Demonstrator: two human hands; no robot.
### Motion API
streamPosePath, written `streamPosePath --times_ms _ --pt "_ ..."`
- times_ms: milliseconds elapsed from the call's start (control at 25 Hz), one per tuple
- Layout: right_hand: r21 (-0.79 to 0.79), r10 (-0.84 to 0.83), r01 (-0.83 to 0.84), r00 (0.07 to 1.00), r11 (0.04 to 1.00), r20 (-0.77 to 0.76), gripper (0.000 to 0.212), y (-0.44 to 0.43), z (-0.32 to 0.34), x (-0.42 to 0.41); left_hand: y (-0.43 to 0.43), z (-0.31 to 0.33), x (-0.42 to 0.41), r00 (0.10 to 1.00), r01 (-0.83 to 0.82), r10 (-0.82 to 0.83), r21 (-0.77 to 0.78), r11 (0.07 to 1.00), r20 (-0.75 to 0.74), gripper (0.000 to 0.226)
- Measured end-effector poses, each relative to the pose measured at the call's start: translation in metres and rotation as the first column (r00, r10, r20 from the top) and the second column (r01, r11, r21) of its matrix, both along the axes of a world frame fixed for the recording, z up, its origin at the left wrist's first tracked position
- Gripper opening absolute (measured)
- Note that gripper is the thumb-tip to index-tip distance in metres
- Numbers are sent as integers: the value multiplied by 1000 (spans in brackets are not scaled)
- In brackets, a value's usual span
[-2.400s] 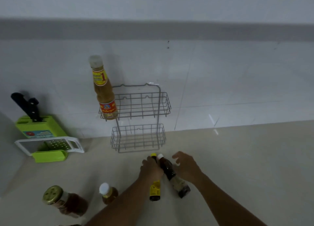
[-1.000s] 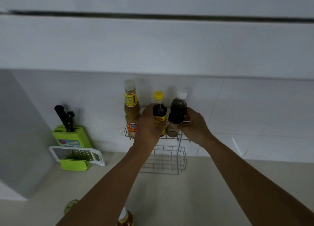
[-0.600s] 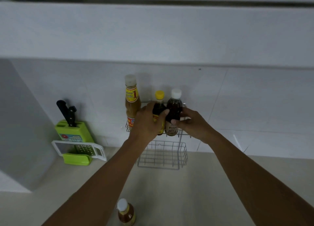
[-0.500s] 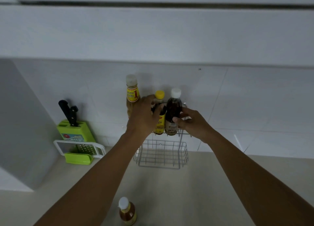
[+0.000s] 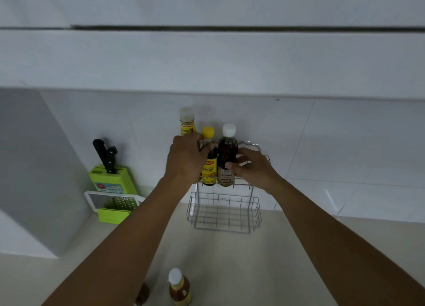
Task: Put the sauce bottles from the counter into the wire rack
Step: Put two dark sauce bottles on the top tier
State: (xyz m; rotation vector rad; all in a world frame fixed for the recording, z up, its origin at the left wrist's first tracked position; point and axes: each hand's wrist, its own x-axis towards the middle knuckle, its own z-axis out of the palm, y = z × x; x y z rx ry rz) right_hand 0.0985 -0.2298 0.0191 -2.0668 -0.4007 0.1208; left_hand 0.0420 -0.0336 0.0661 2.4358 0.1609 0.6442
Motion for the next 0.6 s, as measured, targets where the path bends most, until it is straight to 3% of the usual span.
streamPosePath --times_ms 200,440,520,600 --pt "-14 -5 4 1000 1000 -13 54 -1 0 0 -6 0 -5 1000 -14 13 -38 999 -10 24" --pt "56 -67 72 994 996 -86 83 -6 7 -23 -2 18 -43 992 107 -125 -495 862 -3 34" --pt "150 -148 143 989 978 24 78 0 10 -44 10 28 -63 988 151 -150 -503 851 42 31" --pt "253 -258 206 947 945 193 59 11 13 -71 30 38 -84 976 215 -201 -491 844 82 27"
